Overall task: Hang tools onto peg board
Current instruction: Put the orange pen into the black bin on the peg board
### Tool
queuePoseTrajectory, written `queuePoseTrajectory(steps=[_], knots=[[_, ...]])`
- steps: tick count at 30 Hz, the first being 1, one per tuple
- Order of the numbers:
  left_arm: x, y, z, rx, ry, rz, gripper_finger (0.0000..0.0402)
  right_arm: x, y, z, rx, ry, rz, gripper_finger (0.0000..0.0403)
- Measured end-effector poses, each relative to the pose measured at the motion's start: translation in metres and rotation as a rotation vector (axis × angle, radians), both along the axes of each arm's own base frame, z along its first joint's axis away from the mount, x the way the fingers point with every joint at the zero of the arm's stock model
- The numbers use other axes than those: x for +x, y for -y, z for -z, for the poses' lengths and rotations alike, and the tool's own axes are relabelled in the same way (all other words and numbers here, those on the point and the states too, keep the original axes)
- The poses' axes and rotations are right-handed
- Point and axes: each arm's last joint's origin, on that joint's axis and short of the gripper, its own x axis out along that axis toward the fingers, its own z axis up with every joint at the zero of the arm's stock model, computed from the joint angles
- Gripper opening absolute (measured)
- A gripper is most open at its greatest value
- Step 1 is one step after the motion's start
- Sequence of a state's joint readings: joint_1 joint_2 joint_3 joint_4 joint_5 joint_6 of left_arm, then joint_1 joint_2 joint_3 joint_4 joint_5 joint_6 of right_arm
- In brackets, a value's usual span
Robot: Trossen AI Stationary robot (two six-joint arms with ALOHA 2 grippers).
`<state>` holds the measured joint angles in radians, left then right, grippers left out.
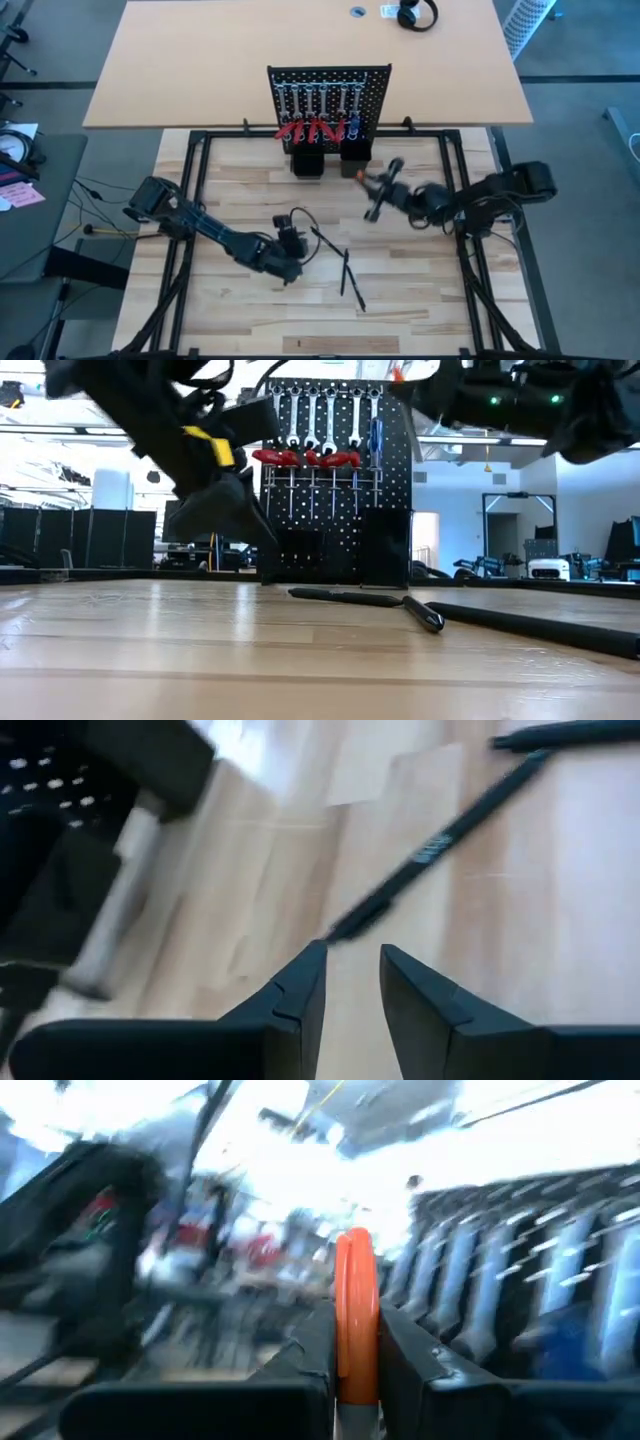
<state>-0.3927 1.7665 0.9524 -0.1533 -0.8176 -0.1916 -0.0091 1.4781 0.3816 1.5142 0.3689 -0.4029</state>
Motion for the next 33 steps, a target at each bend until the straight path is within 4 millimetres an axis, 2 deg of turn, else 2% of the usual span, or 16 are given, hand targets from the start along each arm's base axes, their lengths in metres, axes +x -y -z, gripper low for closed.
queuePoseTrajectory(steps=[3,8,13,21,26,33], knots=[[-0.003,0.005,0.008,0.001,0.064,0.059,0.0087,-0.004,0.027,-0.007,-0.019,0.07,-0.006,0.005],[-0.006,0.006,0.012,0.015,0.065,0.081,0.0087,0.004,0.073,-0.009,0.025,0.11,-0.014,0.005],[-0.007,0.006,0.012,0.013,0.063,0.082,0.0086,0.01,0.102,-0.005,0.055,0.114,0.035,0.005],[-0.008,0.009,0.012,0.011,0.058,0.088,0.0086,0.012,0.12,0.02,0.109,0.034,0.087,0.0073],[-0.008,0.009,0.012,0.009,0.06,0.09,0.0086,0.009,0.128,0.026,0.152,0.03,0.105,0.0077],[-0.008,0.009,0.012,0.009,0.058,0.089,0.0086,0.01,0.128,0.027,0.158,0.018,0.109,0.008]])
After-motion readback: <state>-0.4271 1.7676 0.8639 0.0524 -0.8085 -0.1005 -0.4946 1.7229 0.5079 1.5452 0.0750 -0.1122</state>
